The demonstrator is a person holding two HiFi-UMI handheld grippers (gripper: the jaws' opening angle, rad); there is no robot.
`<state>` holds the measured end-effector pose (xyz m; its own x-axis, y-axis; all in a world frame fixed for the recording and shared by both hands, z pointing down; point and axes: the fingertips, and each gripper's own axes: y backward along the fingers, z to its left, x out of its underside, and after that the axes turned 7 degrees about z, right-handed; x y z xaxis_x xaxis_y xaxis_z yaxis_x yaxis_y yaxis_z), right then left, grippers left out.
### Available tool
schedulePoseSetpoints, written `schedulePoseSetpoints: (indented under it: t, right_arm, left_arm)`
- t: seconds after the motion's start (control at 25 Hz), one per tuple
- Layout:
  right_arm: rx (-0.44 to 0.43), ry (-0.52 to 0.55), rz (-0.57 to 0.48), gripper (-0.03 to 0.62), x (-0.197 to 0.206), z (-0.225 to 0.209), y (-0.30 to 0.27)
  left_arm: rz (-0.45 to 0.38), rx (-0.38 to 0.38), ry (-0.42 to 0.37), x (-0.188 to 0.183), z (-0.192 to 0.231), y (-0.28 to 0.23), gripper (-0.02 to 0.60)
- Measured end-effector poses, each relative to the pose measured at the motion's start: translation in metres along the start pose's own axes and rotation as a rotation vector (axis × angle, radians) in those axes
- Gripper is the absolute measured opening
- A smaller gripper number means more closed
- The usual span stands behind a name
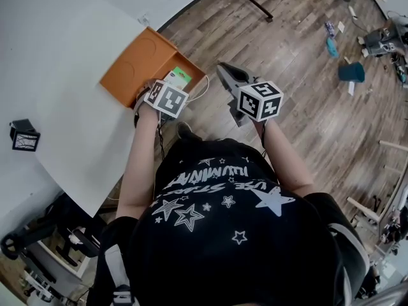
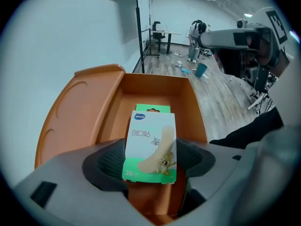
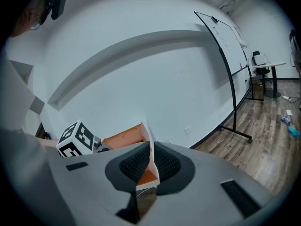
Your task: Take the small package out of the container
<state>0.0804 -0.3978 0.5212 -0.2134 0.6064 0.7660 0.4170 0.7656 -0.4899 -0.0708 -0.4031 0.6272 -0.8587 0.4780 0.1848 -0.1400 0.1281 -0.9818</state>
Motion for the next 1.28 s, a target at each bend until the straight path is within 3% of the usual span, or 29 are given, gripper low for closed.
schedulePoseSetpoints:
  t: [0.48, 1.0, 1.28]
  right_arm:
    - [-0.044, 0.024, 0.007, 0.057, 0.002, 0.007, 0.006]
    - [-0.102, 0.079, -0.001, 0.057, -0.004, 0.013, 0.034]
    - [-0.176, 0.100, -0.015, 0.057, -0.007, 0.026, 0.049]
  left_arm:
    - [-0.112, 0.003, 0.000, 0.001, -0.005, 0.004, 0.359]
    - [-0.220, -0.078, 0.118, 0.007, -0.015, 0.051, 0.356]
    - [-0.368, -0.179, 0.247, 0.010, -0.015, 0.104, 0.356]
